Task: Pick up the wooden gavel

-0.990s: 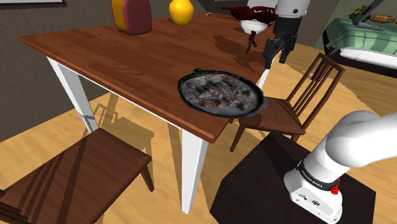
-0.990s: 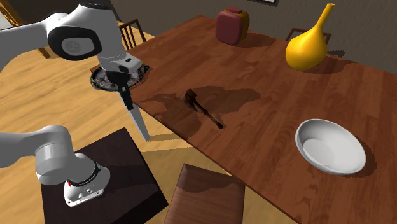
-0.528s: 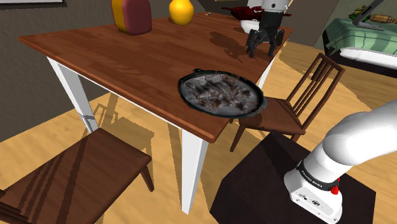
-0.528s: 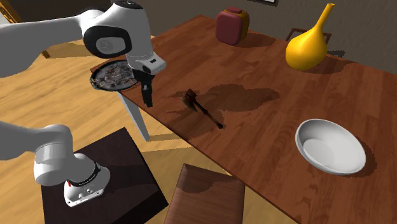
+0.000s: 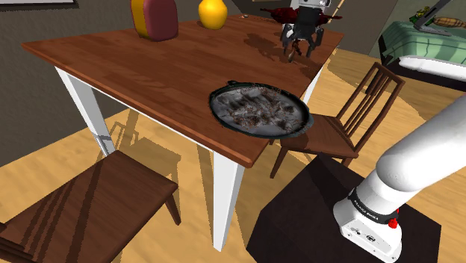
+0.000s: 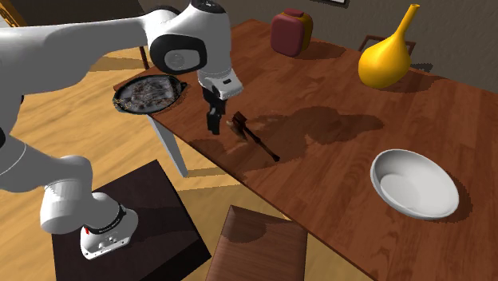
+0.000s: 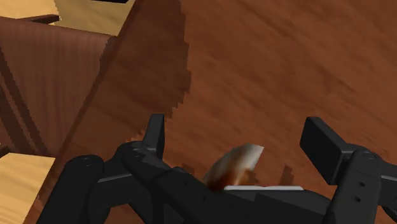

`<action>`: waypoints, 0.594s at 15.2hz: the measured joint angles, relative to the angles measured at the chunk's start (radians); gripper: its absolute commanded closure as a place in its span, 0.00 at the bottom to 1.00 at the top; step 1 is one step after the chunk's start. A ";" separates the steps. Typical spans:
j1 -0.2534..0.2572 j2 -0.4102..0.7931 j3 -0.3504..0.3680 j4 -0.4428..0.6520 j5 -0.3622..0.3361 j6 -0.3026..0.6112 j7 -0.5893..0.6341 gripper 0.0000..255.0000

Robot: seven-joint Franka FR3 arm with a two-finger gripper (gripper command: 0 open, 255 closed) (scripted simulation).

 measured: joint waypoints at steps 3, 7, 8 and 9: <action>-0.032 0.092 -0.031 0.110 0.015 -0.007 0.060 0.00; -0.071 0.196 -0.070 0.234 0.042 -0.010 0.146 0.00; -0.080 0.225 -0.078 0.271 0.051 -0.014 0.171 0.00; -0.091 0.254 -0.089 0.308 0.059 -0.019 0.191 0.00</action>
